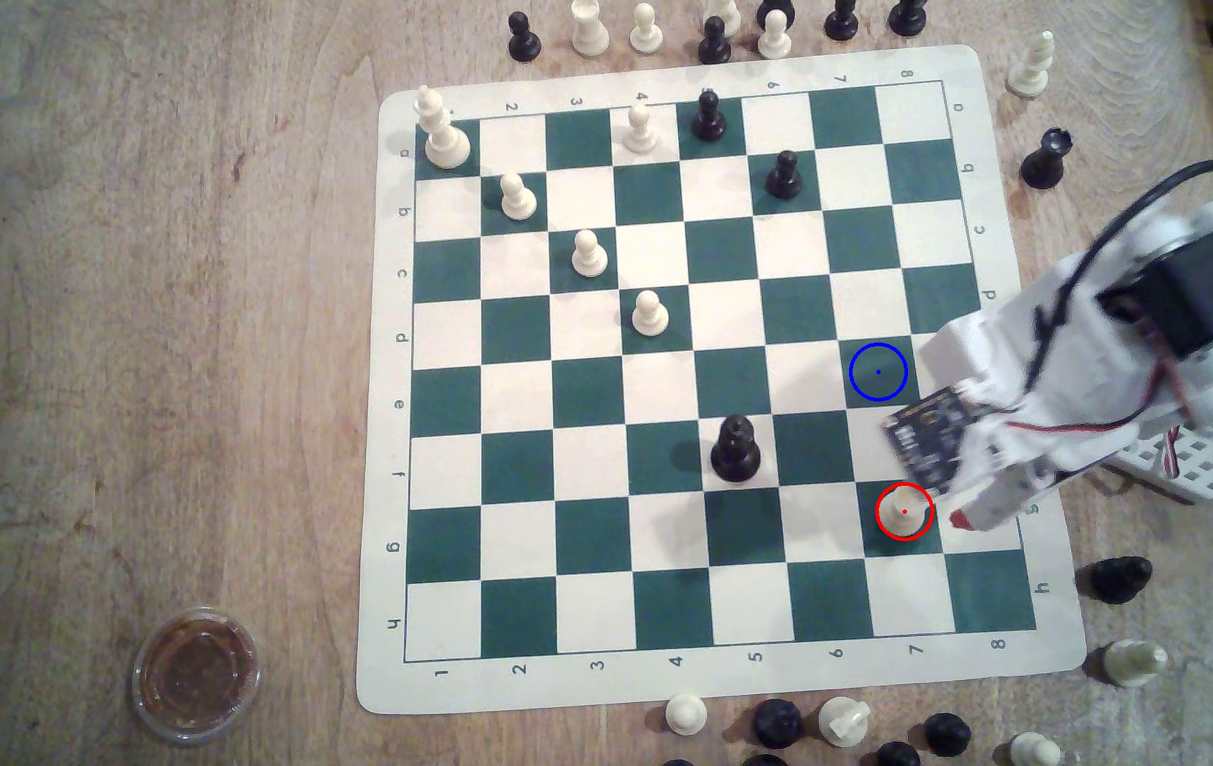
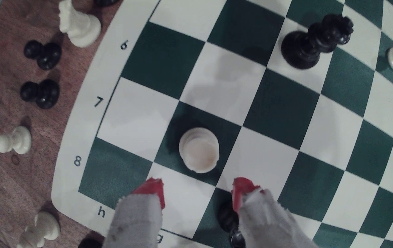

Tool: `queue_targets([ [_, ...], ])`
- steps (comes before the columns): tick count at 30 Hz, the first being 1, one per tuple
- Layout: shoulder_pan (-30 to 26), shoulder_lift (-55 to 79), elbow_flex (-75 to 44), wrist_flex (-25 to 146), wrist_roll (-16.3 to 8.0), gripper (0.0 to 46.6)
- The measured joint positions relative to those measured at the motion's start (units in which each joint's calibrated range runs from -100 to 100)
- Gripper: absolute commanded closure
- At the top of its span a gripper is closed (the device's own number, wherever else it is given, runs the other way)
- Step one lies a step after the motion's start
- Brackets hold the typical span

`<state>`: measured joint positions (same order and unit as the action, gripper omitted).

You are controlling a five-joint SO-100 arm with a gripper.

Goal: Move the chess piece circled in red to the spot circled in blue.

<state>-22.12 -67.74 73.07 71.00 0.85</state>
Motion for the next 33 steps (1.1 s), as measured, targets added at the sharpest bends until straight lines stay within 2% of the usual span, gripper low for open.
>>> queue_targets([
  [9, -0.96, 2.68, 4.70, -5.82, 0.00, 32.4],
  [25, -1.77, 3.02, 4.88, -11.08, -0.44, 35.6],
  [33, -1.77, 4.27, 5.78, -11.08, -0.54, 35.3],
])
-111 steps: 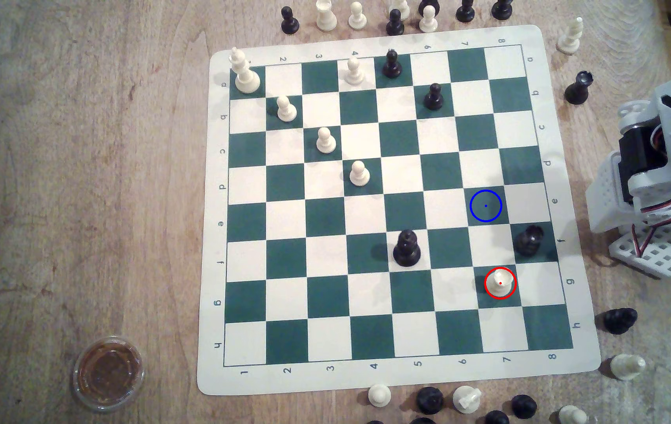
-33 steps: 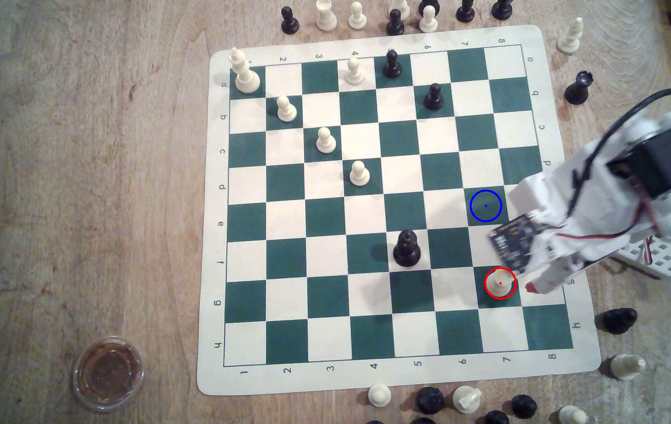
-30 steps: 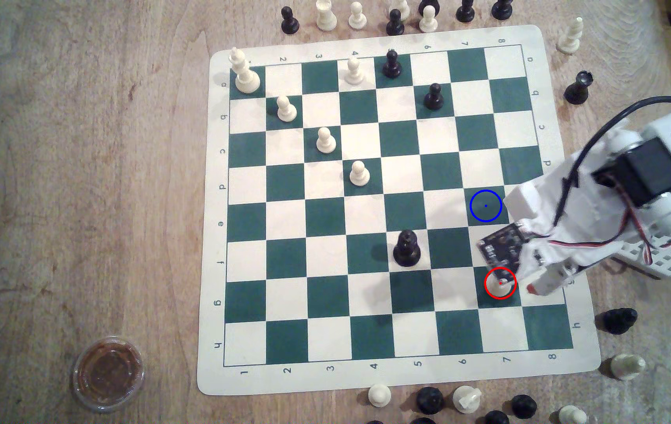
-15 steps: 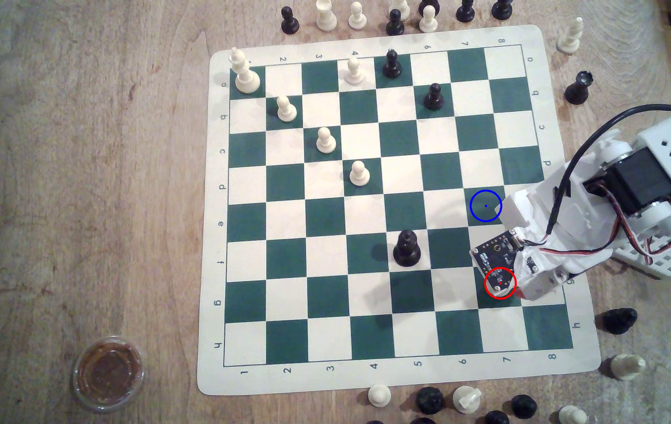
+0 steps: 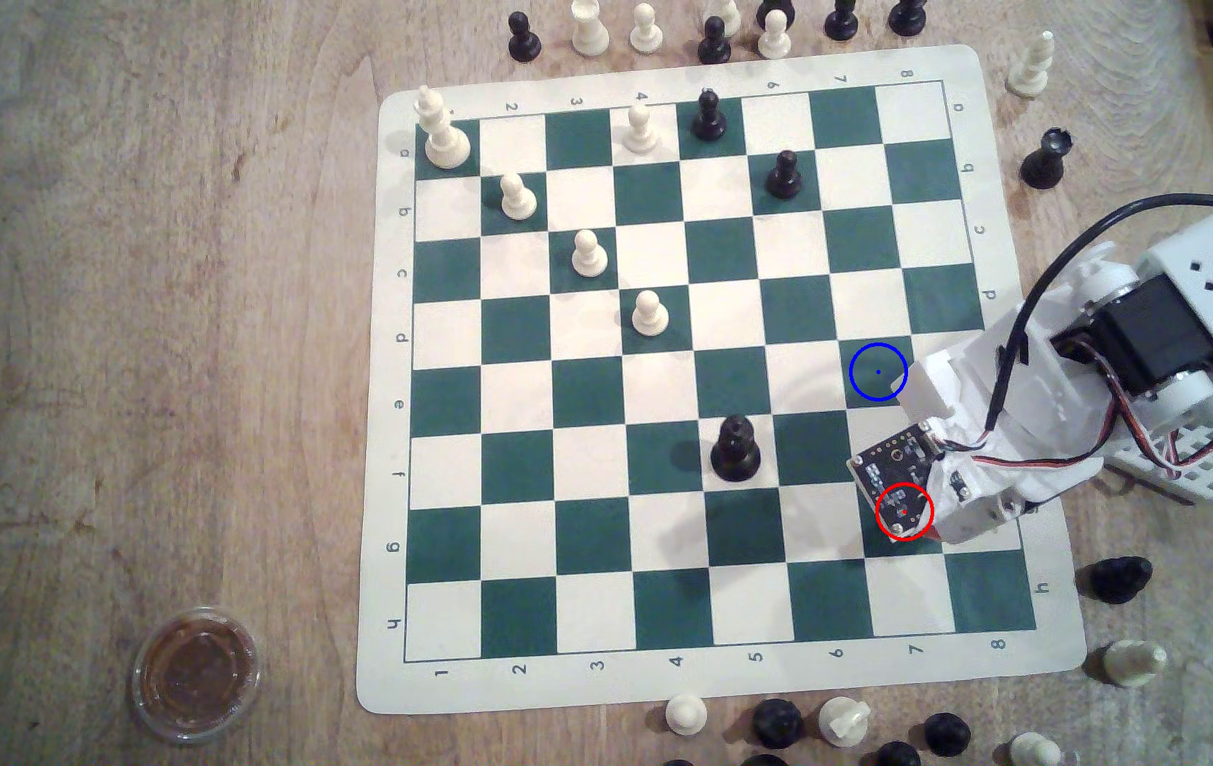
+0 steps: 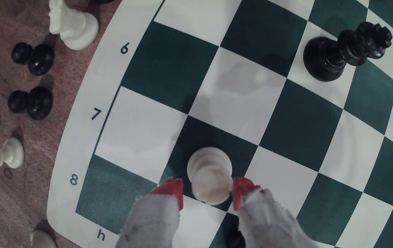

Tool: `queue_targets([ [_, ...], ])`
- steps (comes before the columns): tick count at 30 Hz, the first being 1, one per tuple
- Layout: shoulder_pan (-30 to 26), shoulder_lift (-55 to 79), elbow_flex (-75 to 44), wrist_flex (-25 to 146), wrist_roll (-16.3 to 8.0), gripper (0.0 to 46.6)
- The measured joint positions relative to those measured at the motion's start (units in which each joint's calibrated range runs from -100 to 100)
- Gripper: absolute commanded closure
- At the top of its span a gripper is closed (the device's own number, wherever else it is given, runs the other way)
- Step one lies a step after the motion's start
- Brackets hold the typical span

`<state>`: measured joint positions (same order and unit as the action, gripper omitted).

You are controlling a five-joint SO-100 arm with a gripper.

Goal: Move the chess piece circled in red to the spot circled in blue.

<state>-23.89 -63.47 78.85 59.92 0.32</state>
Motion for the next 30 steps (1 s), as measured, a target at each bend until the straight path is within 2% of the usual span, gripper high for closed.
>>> queue_targets([
  [20, 0.00, -0.50, 0.90, -1.75, 0.00, 37.4],
  [24, 0.00, -0.50, 0.90, -1.75, 0.00, 41.2],
  [27, 0.00, -0.50, 0.90, -1.75, 0.00, 46.4],
  [30, 0.00, -0.50, 0.90, -1.75, 0.00, 46.4],
])
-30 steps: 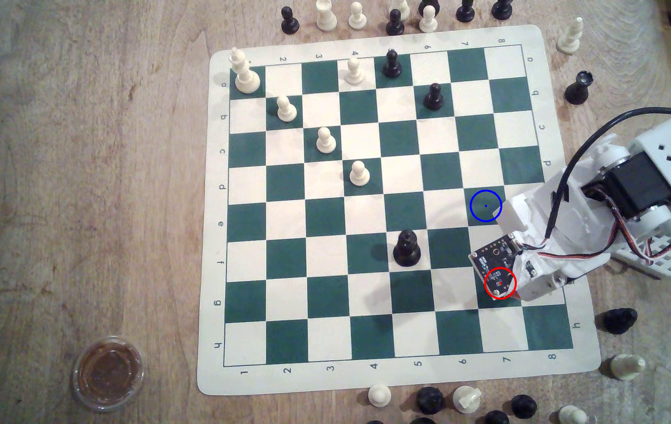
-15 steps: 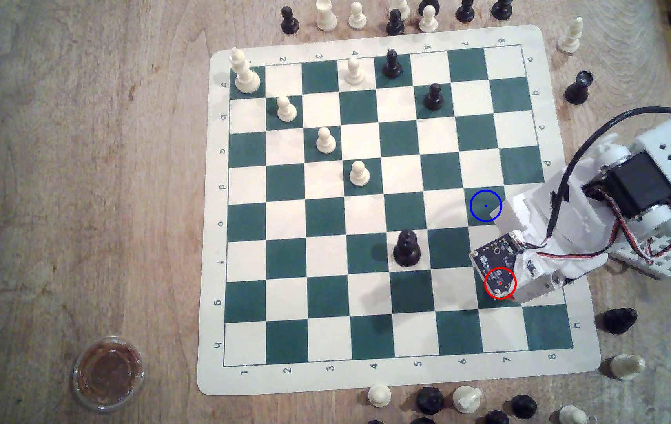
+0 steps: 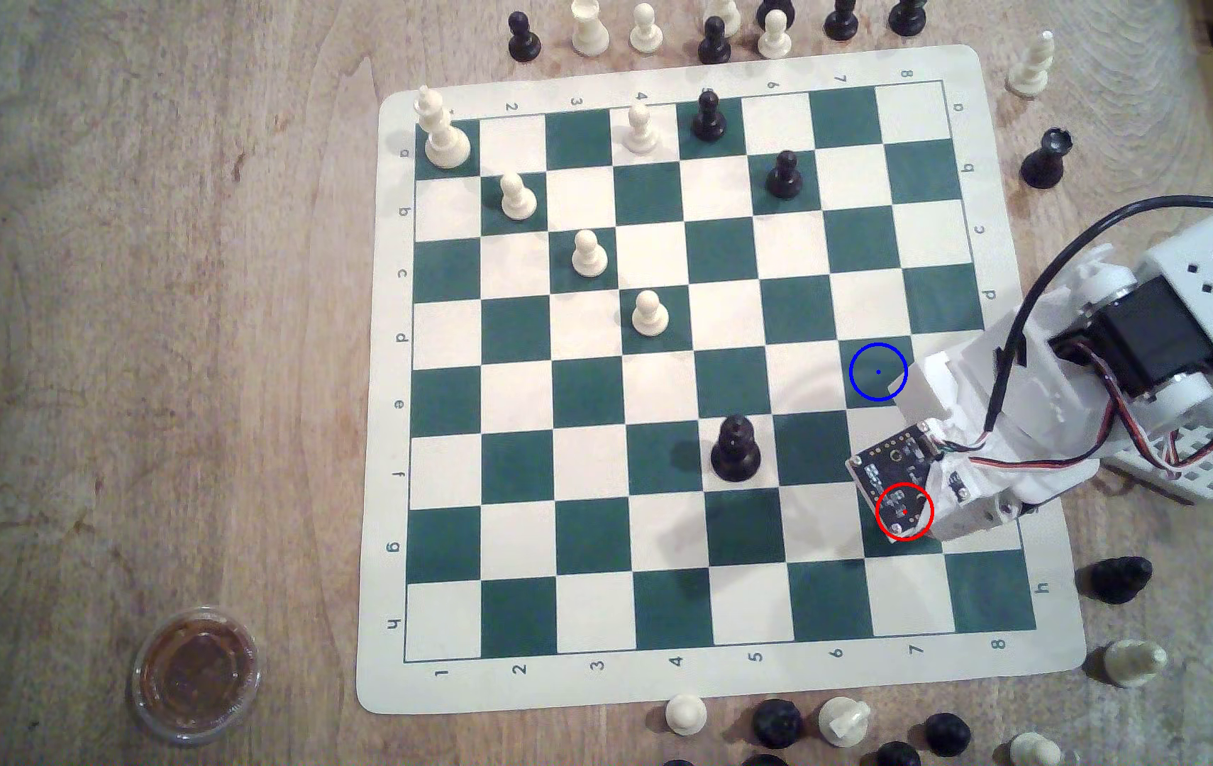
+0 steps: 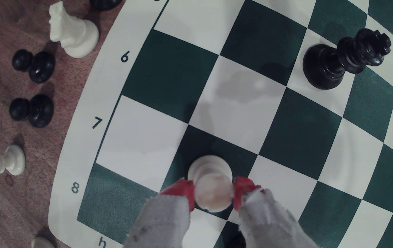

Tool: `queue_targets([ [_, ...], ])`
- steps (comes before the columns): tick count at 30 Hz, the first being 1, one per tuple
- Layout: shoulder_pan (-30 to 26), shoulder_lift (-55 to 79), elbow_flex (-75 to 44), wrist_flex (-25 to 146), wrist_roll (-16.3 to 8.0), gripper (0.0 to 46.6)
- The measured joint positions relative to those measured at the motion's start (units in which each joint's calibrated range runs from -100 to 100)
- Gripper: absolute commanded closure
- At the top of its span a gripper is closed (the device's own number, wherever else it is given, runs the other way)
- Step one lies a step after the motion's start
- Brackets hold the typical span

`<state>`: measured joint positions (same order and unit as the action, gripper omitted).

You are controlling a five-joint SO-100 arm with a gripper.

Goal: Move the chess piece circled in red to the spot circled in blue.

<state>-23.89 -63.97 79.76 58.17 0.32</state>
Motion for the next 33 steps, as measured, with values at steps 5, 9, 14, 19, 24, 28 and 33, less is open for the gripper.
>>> queue_targets([
  [5, -0.44, 0.00, 0.00, 0.00, -0.05, 46.4],
  [9, -0.52, -0.84, -0.45, 1.67, 0.00, 46.4],
  [14, 3.98, -1.76, -6.78, 8.45, 0.00, 46.4],
  [19, 9.51, -4.11, -14.73, 16.18, 0.00, 46.4],
  [24, 14.53, -6.28, -15.36, 20.64, 0.59, 46.4],
  [28, 18.29, -8.21, -15.36, 20.64, 1.42, 46.4],
  [33, 21.46, -8.13, -14.28, 19.20, 2.05, 46.4],
])
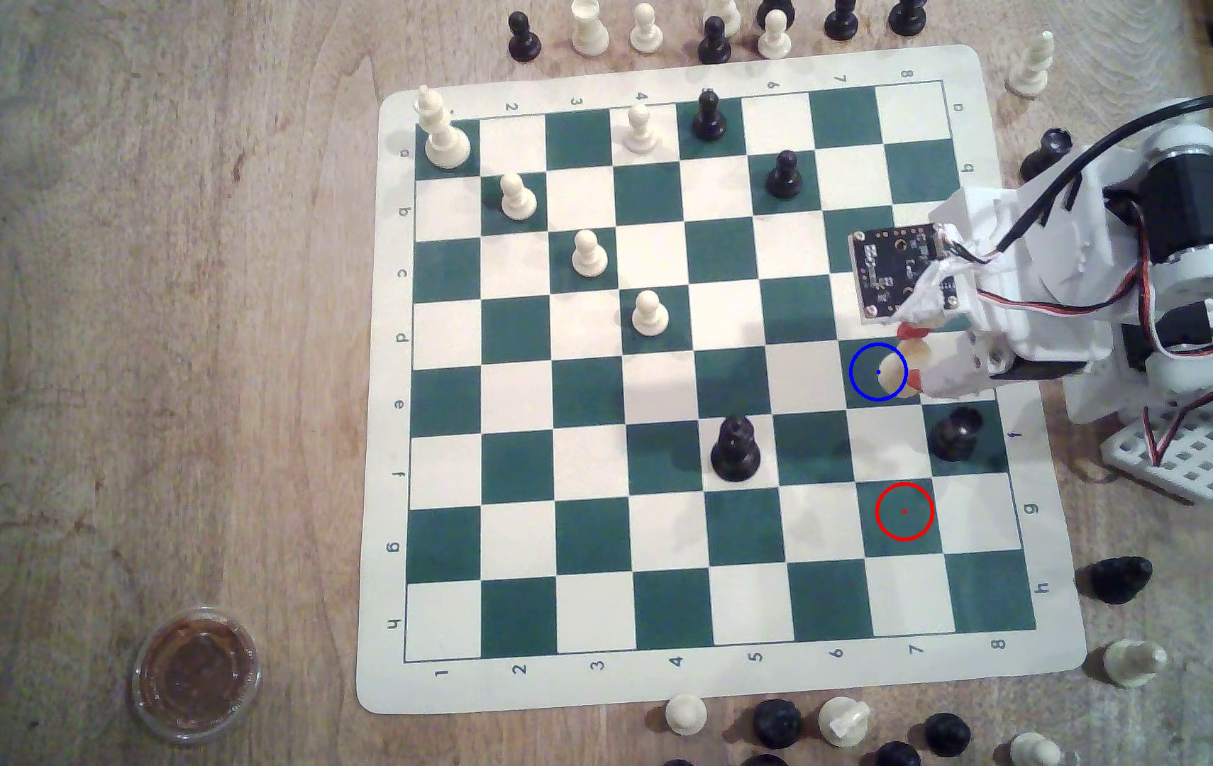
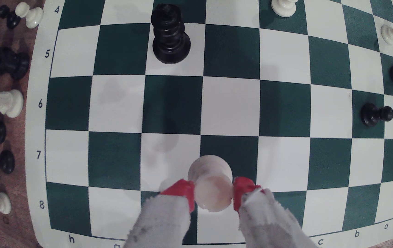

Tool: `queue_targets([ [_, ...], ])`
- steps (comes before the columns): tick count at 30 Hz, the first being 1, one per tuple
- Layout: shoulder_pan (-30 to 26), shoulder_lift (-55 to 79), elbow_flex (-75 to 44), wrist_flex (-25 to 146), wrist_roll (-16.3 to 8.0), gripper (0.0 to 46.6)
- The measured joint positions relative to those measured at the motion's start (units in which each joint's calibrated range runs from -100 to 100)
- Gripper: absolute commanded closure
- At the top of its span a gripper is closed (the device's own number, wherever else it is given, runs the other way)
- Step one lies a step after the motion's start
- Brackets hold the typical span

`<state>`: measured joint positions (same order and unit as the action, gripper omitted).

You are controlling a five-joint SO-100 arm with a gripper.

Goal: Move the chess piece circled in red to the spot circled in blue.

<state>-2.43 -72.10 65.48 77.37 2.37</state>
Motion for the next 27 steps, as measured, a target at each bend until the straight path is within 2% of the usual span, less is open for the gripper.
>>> queue_targets([
  [9, 4.50, 3.69, 7.77, -8.13, 0.63, 46.4],
  [27, 5.53, 8.13, 11.12, -14.98, 0.73, 46.4],
])
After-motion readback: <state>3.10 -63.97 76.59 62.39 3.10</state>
